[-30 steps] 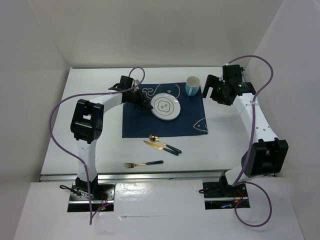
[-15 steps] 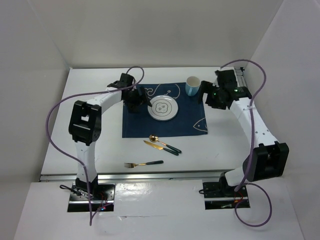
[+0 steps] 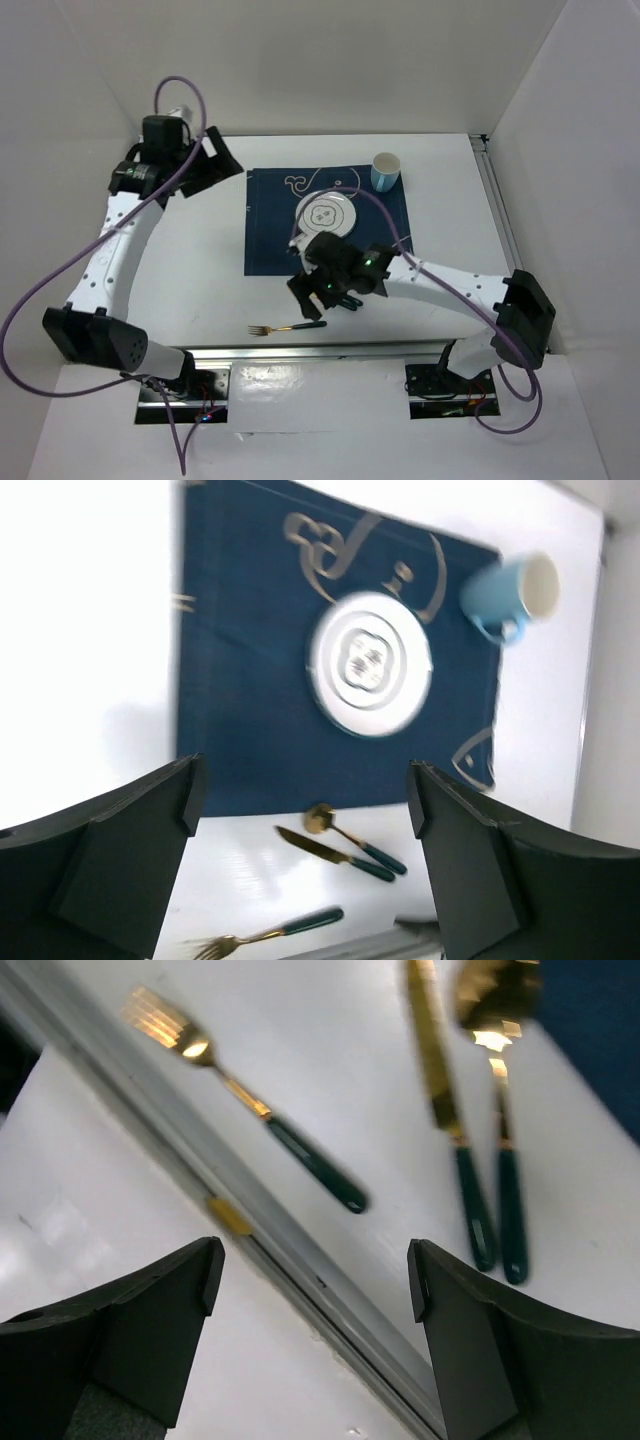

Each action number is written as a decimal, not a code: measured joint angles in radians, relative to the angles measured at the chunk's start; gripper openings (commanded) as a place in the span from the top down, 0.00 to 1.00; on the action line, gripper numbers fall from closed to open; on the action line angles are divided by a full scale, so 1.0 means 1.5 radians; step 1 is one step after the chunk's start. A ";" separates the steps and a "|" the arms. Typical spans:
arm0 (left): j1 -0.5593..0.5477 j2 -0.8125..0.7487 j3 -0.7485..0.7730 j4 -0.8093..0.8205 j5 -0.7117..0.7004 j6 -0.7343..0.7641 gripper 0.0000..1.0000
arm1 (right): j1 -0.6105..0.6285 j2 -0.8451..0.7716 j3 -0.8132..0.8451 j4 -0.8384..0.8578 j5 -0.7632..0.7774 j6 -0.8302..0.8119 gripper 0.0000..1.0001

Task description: Set the dinner table for one person

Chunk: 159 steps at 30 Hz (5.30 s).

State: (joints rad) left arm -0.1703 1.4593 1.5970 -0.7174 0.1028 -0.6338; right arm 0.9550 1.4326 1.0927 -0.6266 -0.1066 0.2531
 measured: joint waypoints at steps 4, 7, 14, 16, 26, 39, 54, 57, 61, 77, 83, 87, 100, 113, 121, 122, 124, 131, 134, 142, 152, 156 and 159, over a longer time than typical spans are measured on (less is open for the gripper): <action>0.070 -0.050 -0.002 -0.053 -0.021 0.005 0.00 | 0.105 0.057 0.005 0.034 0.027 -0.041 0.15; 0.090 -0.056 -0.002 -0.080 -0.022 0.009 0.00 | 0.137 0.128 0.006 0.058 0.041 -0.069 0.19; 0.115 -0.056 -0.008 -0.106 -0.012 0.024 0.00 | 0.141 0.220 0.009 0.097 0.059 -0.113 0.27; 0.119 -0.056 -0.016 -0.107 -0.007 0.024 0.00 | 0.141 0.235 0.010 0.112 0.062 -0.122 0.30; 0.149 -0.056 -0.025 -0.119 0.012 0.039 0.00 | 0.145 0.255 0.013 0.151 0.085 -0.149 0.98; 0.177 -0.082 0.097 -0.152 0.042 0.031 0.00 | 0.055 0.255 0.230 0.049 0.098 -0.028 1.00; 0.178 -0.091 0.098 -0.158 0.084 0.022 0.00 | -0.110 0.622 0.660 -0.010 0.063 0.313 1.00; 0.178 -0.091 0.097 -0.163 0.086 0.028 0.00 | -0.113 0.632 0.652 -0.010 0.062 0.353 1.00; 0.178 -0.091 0.097 -0.166 0.088 0.039 0.00 | -0.121 0.633 0.651 -0.007 0.063 0.380 1.00; 0.178 -0.090 0.081 -0.168 0.095 0.054 0.00 | -0.146 0.695 0.691 0.027 0.070 0.353 0.43; 0.178 -0.090 0.078 -0.168 0.108 0.054 0.00 | -0.148 0.623 0.618 0.035 0.079 0.307 0.39; 0.178 -0.090 0.079 -0.169 0.112 0.054 0.00 | -0.142 0.479 0.497 0.054 0.102 0.244 0.31; 0.177 -0.099 0.032 -0.165 0.109 0.054 0.00 | -0.083 0.049 -0.027 0.026 0.143 0.124 0.42; 0.166 -0.099 -0.019 -0.147 0.097 0.053 0.00 | -0.075 0.127 -0.054 0.035 0.132 0.089 0.55; 0.164 -0.099 -0.019 -0.144 0.091 0.054 0.00 | -0.058 0.130 -0.054 0.054 0.108 0.082 0.59; 0.164 -0.099 -0.020 -0.144 0.091 0.053 0.00 | -0.056 0.130 -0.054 0.057 0.105 0.082 0.59; 0.164 -0.099 -0.021 -0.143 0.091 0.053 0.00 | -0.052 0.130 -0.056 0.062 0.099 0.082 0.59; 0.164 -0.099 -0.024 -0.134 0.091 0.053 0.00 | -0.046 0.152 -0.057 0.072 0.094 0.074 0.53; 0.164 -0.099 -0.029 -0.133 0.091 0.053 0.00 | -0.045 0.174 -0.058 0.076 0.095 0.068 0.53; 0.164 -0.099 -0.031 -0.132 0.089 0.053 0.00 | -0.008 0.185 -0.060 0.082 0.102 0.045 0.62; 0.164 -0.099 -0.031 -0.132 0.089 0.053 0.00 | 0.037 0.176 -0.045 0.040 0.075 -0.011 1.00; 0.164 -0.099 -0.031 -0.130 0.089 0.051 0.00 | 0.037 0.136 -0.004 0.002 0.068 -0.023 1.00; 0.164 -0.099 -0.031 -0.129 0.089 0.051 0.00 | 0.018 0.109 0.054 -0.017 0.086 -0.012 1.00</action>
State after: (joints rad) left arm 0.0753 1.3109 1.5501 -0.9115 0.2356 -0.5571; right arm 0.9821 1.5963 1.1736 -0.6514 0.0227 0.2344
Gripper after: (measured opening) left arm 0.997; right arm 0.254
